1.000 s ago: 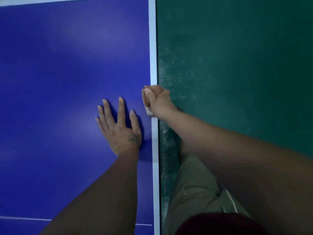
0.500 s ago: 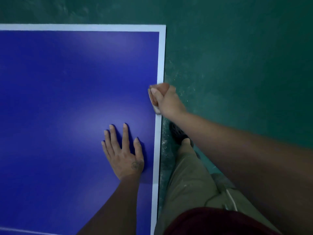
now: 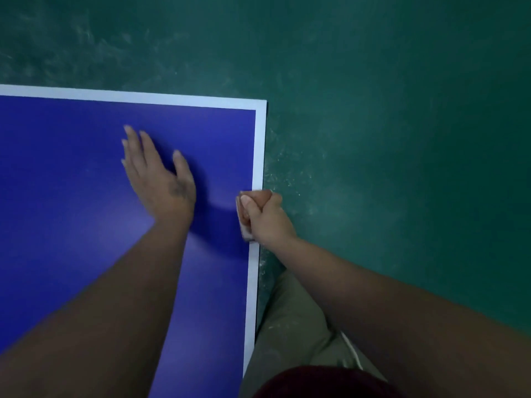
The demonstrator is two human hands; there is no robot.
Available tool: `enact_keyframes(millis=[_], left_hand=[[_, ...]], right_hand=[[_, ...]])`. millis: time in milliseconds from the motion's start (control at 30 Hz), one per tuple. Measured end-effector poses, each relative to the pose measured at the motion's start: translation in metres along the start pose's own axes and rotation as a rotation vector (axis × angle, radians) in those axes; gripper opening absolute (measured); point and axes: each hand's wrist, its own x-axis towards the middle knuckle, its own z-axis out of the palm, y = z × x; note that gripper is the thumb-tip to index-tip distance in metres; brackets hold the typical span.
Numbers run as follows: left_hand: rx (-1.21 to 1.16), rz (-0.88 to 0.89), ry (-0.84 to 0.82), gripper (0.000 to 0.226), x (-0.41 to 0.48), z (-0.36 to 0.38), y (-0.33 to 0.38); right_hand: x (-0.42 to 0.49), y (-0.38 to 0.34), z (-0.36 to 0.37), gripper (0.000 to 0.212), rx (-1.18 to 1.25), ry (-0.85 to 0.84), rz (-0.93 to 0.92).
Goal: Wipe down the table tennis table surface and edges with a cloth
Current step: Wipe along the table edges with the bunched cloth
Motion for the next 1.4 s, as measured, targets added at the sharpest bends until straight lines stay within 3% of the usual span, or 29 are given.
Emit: enact_keyframes(millis=[133, 367, 533, 700, 1000, 1133, 1200, 1300, 1400], left_hand=[[0.18, -0.191, 0.022, 0.076, 0.043, 0.021, 0.024], [0.265, -0.214, 0.031, 0.076, 0.039, 0.026, 0.028], [0.264, -0.214, 0.014, 0.076, 0.039, 0.024, 0.029], [0.274, -0.219, 0.005, 0.075, 0.039, 0.026, 0.031], [0.241, -0.218, 0.019, 0.075, 0.039, 0.028, 0.03], [0.187, -0.222, 0.078, 0.069, 0.038, 0.028, 0.028], [0.172, -0.356, 0.133, 0.066, 0.039, 0.028, 0.032], [0.19, -0.667, 0.187, 0.068, 0.048, 0.024, 0.037], [0.219, -0.674, 0.176, 0.068, 0.05, 0.023, 0.04]], right_hand=[[0.029, -0.04, -0.013, 0.063, 0.067, 0.097, -0.035], [0.079, -0.105, -0.041, 0.068, 0.226, 0.193, -0.04], [0.04, -0.062, -0.019, 0.064, 0.363, 0.18, -0.091], [0.022, -0.038, 0.005, 0.059, 0.413, 0.194, -0.011], [0.077, -0.096, -0.038, 0.062, 0.16, 0.28, -0.098], [0.082, -0.112, -0.048, 0.063, 0.076, 0.379, -0.256], [0.085, -0.11, -0.063, 0.068, -0.06, 0.29, -0.381], [0.108, -0.12, -0.092, 0.062, -0.237, 0.009, -0.467], [0.131, -0.144, -0.118, 0.059, -0.678, -0.146, -0.496]])
